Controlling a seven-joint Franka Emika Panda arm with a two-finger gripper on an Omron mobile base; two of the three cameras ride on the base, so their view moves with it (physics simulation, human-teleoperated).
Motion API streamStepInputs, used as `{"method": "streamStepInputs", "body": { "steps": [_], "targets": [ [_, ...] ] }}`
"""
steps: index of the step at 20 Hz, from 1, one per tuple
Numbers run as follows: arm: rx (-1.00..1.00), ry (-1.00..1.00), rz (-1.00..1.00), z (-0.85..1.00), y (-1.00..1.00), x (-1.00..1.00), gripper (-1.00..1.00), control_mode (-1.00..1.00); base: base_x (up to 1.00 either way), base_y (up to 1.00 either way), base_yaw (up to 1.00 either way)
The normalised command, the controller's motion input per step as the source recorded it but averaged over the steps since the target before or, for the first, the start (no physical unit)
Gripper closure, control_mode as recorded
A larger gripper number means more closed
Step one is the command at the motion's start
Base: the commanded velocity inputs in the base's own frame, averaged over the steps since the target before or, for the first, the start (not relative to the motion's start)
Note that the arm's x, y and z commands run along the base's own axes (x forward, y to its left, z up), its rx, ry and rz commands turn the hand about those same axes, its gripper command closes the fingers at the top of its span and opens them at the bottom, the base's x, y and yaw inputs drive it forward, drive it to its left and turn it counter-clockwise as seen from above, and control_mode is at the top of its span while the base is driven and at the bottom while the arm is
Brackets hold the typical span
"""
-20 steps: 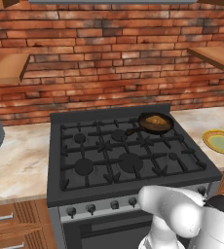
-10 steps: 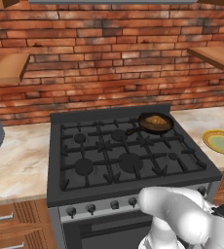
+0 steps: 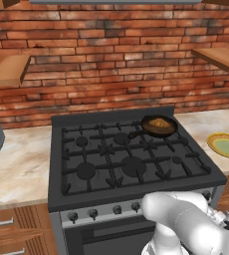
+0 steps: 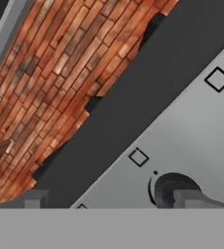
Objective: Pick the croissant and place it on the pan. Then turn on the stove to warm the croissant.
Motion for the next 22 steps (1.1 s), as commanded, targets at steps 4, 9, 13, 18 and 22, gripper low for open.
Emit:
{"method": "streamStepInputs", "body": {
  "steps": [4,9,13,18,22],
  "targets": [
    [-0.01,0.00,-0.06,-0.15,-0.16,0.06,-1.00,-1.00,0.00,0.00,0.00],
    [-0.01,0.00,-0.07,-0.12,-0.07,0.08,-1.00,-1.00,0.00,0.00,0.00],
    [-0.01,0.00,-0.08,-0.09,0.00,0.09,-1.00,-1.00,0.00,0.00,0.00],
    [-0.01,0.00,-0.07,-0.07,0.00,0.12,-1.00,-1.00,0.00,0.00,0.00],
    [0.00,0.00,-0.06,-0.03,0.00,0.18,-1.00,-1.00,0.00,0.00,0.00]
  ]
}}
